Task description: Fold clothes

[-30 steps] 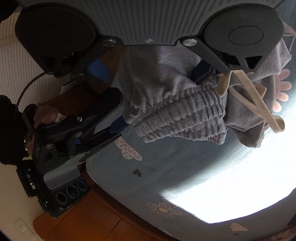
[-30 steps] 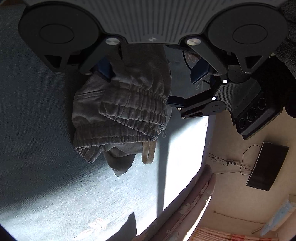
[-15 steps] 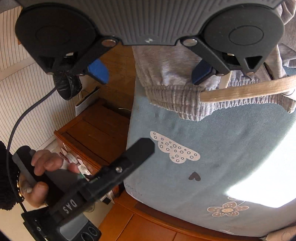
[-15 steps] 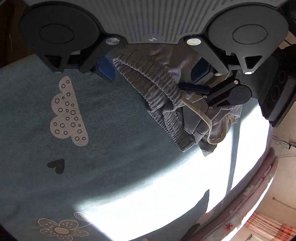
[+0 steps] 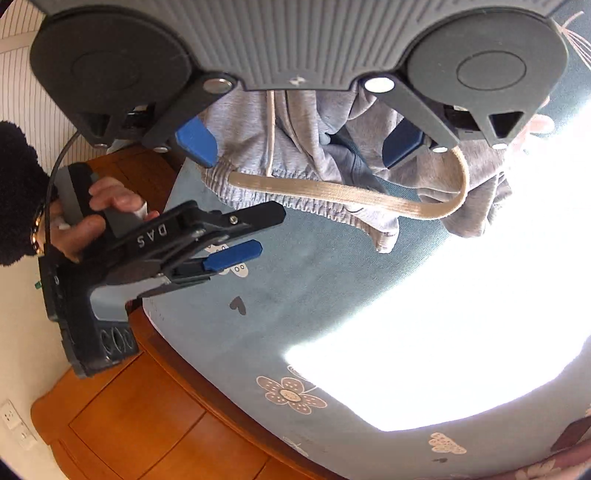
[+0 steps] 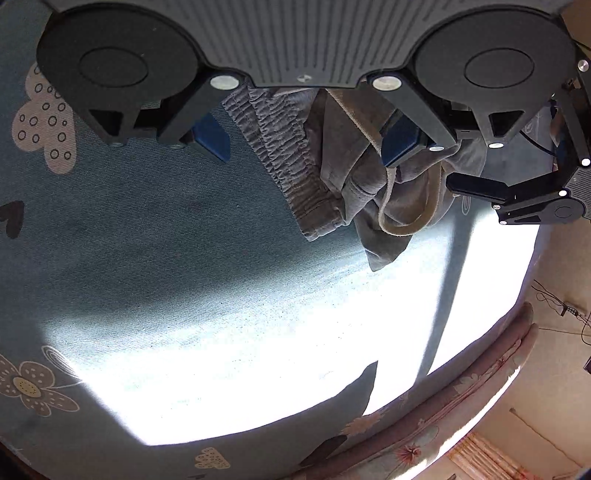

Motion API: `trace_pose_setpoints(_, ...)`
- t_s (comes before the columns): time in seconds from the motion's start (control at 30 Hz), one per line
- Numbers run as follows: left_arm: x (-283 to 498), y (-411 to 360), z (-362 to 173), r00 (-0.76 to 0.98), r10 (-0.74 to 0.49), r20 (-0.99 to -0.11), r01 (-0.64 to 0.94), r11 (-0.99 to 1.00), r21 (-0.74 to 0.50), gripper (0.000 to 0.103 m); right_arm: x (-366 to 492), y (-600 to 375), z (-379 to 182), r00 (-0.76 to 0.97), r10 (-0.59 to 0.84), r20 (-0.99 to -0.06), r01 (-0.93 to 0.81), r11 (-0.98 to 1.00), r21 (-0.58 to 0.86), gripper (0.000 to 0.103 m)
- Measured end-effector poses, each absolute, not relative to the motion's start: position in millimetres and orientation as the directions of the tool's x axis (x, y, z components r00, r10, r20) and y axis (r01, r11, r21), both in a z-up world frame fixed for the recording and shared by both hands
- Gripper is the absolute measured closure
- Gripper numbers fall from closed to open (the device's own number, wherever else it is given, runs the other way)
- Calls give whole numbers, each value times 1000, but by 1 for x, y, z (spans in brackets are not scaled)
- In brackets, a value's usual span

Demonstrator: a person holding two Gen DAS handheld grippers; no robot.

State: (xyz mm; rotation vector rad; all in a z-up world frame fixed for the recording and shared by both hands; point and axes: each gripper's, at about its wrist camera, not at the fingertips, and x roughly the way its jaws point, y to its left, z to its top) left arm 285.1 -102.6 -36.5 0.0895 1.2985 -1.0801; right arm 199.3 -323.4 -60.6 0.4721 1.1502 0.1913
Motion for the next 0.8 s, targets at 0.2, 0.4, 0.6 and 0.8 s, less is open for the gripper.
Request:
trace_pose_setpoints(0.2, 287, -127, -81, -203, -452, -869, 682, 571, -456, 50, 175, -330, -68, 381, 349, -856, 165, 886, 434, 11)
trace_pose_setpoints(0.4, 294, -139, -91, -274, -433, -859, 658, 567, -496, 54, 138, -343, -71, 386, 314, -867, 247, 871, 426, 11)
trace_pose_setpoints(0.6, 294, -156, -113, -354, -354, -865, 657, 565, -500, 54, 87, -344, -78, 427, 289, -857, 412, 781, 469, 11)
trace_pose_setpoints(0.8, 290, -163, -115, -339, -279, -898, 672, 596, -439, 86, 43, -330, -86, 432, 293, -853, 508, 703, 498, 11)
